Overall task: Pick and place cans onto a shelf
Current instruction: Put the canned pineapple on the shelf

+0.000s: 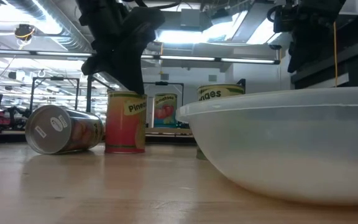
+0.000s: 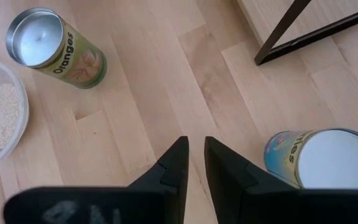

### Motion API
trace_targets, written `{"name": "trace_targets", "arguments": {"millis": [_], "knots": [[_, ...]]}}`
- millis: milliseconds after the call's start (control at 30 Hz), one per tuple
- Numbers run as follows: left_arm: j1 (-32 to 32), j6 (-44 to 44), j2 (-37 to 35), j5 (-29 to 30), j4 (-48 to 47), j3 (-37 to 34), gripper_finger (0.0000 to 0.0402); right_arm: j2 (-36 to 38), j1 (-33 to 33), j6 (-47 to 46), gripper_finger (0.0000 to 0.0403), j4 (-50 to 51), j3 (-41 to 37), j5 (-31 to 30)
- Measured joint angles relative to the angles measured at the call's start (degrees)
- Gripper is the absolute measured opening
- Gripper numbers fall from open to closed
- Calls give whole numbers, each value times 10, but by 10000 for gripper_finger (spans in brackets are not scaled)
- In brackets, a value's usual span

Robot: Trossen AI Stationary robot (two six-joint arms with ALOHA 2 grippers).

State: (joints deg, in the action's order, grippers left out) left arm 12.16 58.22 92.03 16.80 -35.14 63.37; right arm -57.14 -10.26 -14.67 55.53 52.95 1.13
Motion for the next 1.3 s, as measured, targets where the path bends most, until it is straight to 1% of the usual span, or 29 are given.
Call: {"name": "trace_targets", "arguments": {"millis": [200, 400, 533, 867, 1067, 1300], "knots": [[0, -41, -1, -7, -7, 14, 1, 0, 0, 1, 58, 0, 0, 0], [0, -104, -1, -19, -3, 52, 0, 0, 0, 1, 58, 0, 0, 0], [0, -153, -1, -31, -1, 88, 0, 0, 0, 1, 58, 0, 0, 0], [-3, -295, -2, -31, 0, 188, 0, 0, 0, 1, 58, 0, 0, 0], [-21, -377, -2, -30, 0, 244, 0, 0, 0, 0, 58, 0, 0, 0], [-49, -459, -2, -30, -2, 291, 0, 0, 0, 0, 58, 0, 0, 0]]}}
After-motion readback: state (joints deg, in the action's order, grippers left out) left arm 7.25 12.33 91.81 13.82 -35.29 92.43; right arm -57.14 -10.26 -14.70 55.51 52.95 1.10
